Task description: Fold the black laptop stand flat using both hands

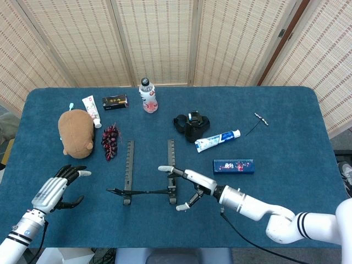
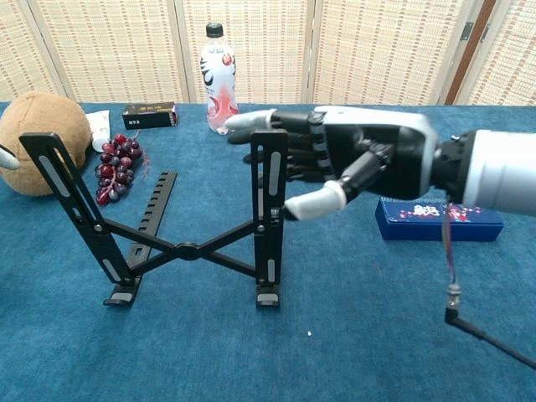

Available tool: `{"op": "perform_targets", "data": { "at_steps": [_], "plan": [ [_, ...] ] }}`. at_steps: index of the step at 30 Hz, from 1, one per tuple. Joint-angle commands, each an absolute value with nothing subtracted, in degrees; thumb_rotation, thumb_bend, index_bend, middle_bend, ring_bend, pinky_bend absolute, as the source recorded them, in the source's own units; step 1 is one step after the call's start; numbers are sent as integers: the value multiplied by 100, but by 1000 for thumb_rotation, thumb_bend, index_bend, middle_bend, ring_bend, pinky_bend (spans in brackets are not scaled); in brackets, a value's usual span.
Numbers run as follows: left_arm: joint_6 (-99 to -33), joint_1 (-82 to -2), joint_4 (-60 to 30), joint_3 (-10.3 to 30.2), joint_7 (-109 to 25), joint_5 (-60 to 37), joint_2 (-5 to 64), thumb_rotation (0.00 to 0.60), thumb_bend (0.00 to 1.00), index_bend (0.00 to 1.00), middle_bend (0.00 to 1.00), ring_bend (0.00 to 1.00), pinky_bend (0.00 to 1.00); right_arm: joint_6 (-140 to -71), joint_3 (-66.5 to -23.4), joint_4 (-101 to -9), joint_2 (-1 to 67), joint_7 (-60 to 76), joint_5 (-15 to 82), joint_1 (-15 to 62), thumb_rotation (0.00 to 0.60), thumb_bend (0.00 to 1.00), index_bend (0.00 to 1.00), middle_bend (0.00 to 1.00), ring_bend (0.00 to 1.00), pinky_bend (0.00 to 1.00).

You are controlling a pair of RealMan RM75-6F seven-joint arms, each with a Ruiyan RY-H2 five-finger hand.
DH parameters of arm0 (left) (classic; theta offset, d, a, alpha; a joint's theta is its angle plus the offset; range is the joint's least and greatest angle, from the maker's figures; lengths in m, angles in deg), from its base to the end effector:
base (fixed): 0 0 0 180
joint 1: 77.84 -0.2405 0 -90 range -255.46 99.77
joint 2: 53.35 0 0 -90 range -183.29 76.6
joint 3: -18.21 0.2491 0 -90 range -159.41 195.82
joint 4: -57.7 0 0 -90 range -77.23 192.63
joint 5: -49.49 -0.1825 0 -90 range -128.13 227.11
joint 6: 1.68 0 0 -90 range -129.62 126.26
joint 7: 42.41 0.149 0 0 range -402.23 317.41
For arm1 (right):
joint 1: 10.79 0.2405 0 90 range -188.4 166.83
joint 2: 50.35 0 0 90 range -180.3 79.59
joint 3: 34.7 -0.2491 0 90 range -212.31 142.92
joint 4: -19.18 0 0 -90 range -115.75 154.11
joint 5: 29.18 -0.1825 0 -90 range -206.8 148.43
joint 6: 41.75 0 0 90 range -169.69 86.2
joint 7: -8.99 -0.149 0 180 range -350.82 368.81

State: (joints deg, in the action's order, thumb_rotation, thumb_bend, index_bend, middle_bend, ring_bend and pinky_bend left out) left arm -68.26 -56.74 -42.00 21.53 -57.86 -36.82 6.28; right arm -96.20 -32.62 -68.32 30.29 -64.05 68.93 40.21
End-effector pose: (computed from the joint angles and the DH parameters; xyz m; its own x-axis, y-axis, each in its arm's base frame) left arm -0.2473 0.2265 0.1369 0.1755 0.3741 0.9106 0.9779 -0.1730 -0.1174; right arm -0.0938 -0.2908 0.0100 -0.2959 -0.8623 0.4109 -0.7420 -0.0634 -0.6674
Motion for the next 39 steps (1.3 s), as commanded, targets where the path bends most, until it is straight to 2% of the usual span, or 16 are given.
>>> {"op": "perform_targets", "data": {
  "at_steps": [1, 16, 28, 32, 39],
  "plan": [
    [-6804, -5689, -4213, 2159, -5768, -3673, 617, 600, 0, 0, 32, 0, 120, -9511, -3203, -6703, 3182, -6512, 6922, 4126, 600, 324, 215, 146, 124, 0],
    [-6653, -5690, -4173, 2147, -5767, -3706, 668, 600, 0, 0, 32, 0, 119, -9285, -2889, -6762, 3324, -7518, 6593, 4137, 600, 324, 215, 147, 124, 0],
    [-6640, -5710, -4116, 2127, -5829, -3734, 697, 600, 0, 0, 32, 0, 119, -9073, -2678, -7051, 3151, -8515, 6609, 4213, 600, 325, 215, 147, 124, 0],
    [-6649, -5717, -4109, 2118, -5846, -3751, 699, 600, 0, 0, 32, 0, 119, -9288, -2733, -7013, 3086, -8463, 6621, 4146, 600, 324, 215, 147, 124, 0],
    [-6646, -5719, -4121, 2109, -5839, -3767, 696, 600, 0, 0, 31, 0, 119, -9839, -2806, -7121, 2807, -7258, 6681, 3850, 600, 325, 215, 146, 124, 0]
  ]
}}
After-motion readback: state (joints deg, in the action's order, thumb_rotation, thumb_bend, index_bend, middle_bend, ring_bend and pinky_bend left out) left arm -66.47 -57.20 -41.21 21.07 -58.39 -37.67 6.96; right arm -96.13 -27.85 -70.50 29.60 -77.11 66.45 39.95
